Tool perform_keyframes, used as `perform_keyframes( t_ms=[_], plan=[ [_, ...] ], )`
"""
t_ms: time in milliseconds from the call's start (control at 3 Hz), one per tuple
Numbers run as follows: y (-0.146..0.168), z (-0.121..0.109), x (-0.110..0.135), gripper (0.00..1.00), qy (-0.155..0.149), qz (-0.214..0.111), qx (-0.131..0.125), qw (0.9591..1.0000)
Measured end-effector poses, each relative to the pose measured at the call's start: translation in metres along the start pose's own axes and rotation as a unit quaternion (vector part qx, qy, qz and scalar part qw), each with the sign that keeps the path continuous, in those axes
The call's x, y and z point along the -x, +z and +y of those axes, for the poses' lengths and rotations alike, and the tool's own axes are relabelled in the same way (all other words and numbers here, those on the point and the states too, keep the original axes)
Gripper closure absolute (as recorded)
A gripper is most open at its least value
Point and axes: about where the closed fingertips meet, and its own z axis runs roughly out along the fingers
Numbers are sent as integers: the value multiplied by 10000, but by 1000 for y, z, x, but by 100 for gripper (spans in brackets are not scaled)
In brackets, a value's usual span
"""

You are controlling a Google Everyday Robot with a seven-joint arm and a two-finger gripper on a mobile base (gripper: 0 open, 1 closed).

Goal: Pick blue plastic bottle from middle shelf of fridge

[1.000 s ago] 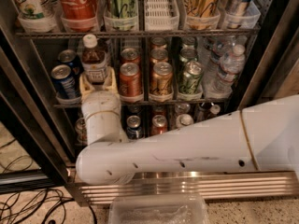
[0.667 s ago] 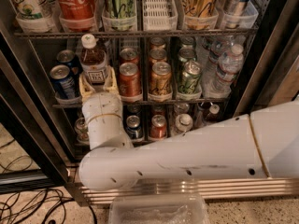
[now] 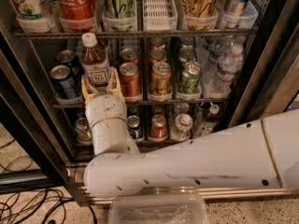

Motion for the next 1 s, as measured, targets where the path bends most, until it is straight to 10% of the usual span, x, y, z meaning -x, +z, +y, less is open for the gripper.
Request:
perform_keyframes(
  t_ms=[1000],
  plan=[
    [-35,18,-10,100,619,480,280,9965]
  ],
)
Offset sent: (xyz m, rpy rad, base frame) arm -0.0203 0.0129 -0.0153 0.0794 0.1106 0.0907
